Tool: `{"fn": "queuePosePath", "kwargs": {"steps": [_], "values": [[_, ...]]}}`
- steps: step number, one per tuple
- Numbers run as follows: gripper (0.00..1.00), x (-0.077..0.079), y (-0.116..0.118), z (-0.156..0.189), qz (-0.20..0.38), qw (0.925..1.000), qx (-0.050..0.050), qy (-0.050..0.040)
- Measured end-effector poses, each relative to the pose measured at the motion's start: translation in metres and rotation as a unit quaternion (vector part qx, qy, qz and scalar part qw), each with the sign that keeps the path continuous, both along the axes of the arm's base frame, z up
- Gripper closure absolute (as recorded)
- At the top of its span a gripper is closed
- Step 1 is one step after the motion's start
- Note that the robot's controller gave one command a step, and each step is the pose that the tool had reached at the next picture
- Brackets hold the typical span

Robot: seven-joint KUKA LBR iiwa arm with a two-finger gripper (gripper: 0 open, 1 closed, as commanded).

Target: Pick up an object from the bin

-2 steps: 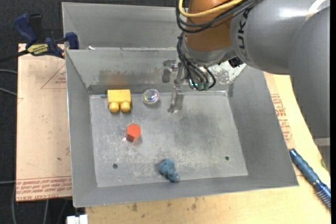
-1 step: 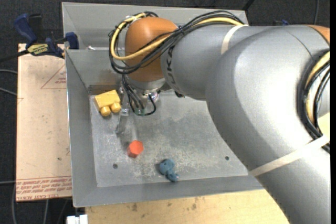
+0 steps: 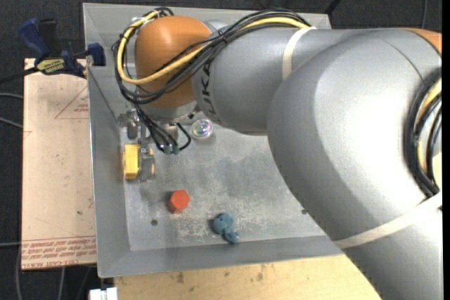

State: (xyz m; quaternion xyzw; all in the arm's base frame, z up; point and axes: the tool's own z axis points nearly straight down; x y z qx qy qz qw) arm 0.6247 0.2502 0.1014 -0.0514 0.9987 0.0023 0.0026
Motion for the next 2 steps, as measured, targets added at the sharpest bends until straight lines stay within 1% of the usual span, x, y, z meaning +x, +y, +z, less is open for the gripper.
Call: {"fn": "queuePosePath", "kwargs": {"steps": [1, 2], "values": [[0.0, 0.0, 0.002, -0.001, 0.084, 0.9965, -0.001, 0.0004], [0.0, -0.003, 0.001, -0.033, 0.083, 0.9966, -0.002, 0.0029]]}}
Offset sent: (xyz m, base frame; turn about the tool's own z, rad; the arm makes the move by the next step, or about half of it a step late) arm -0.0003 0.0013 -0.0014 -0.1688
